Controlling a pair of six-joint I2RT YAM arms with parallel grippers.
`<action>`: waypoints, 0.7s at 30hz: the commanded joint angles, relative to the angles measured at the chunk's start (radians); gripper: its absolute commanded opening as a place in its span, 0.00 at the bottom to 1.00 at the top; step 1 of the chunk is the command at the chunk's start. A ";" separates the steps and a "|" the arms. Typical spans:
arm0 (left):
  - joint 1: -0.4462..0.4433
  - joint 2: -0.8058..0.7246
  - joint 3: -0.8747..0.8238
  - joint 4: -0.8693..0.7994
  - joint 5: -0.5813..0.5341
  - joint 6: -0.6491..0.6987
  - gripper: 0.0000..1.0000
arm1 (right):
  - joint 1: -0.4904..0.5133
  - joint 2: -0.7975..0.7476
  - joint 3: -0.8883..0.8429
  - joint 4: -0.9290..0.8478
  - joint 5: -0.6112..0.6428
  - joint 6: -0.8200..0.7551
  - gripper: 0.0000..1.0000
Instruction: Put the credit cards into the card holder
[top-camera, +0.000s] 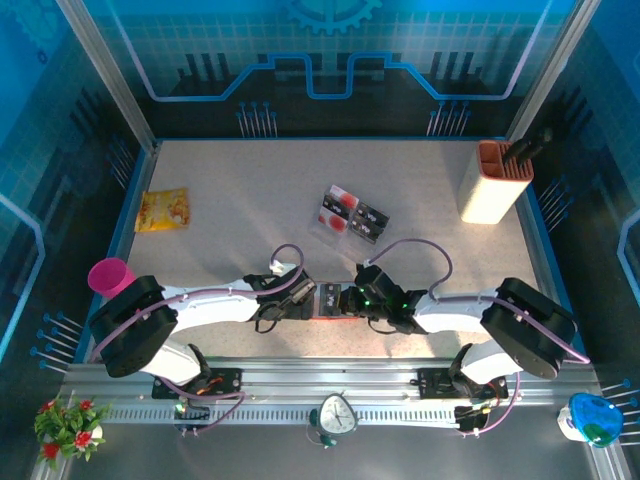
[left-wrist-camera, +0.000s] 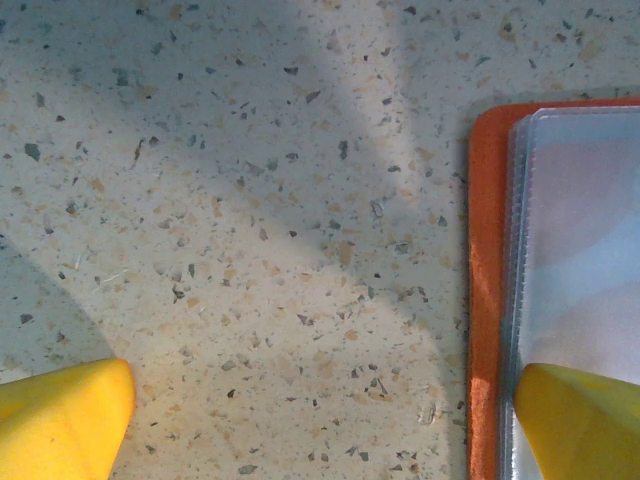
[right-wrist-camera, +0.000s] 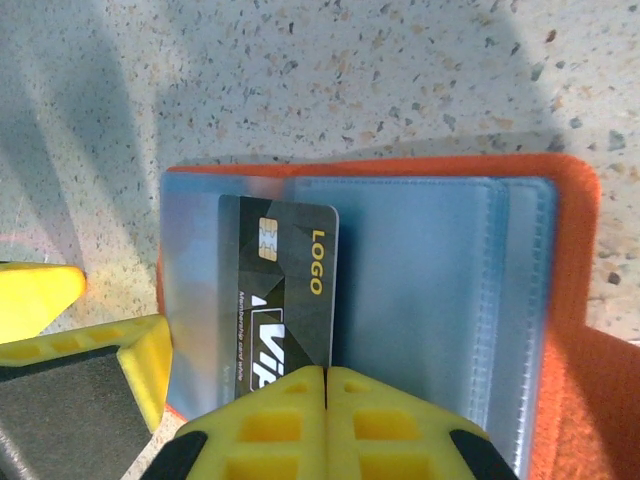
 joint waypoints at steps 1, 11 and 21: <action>-0.005 0.029 -0.041 -0.008 0.010 0.000 0.99 | 0.014 0.034 0.017 0.013 -0.023 -0.011 0.00; -0.005 0.028 -0.035 -0.012 0.009 -0.003 0.99 | 0.022 0.144 0.072 0.093 -0.137 -0.060 0.01; 0.014 -0.102 -0.029 -0.090 -0.027 -0.046 0.99 | -0.011 0.021 0.103 -0.066 -0.169 -0.182 0.24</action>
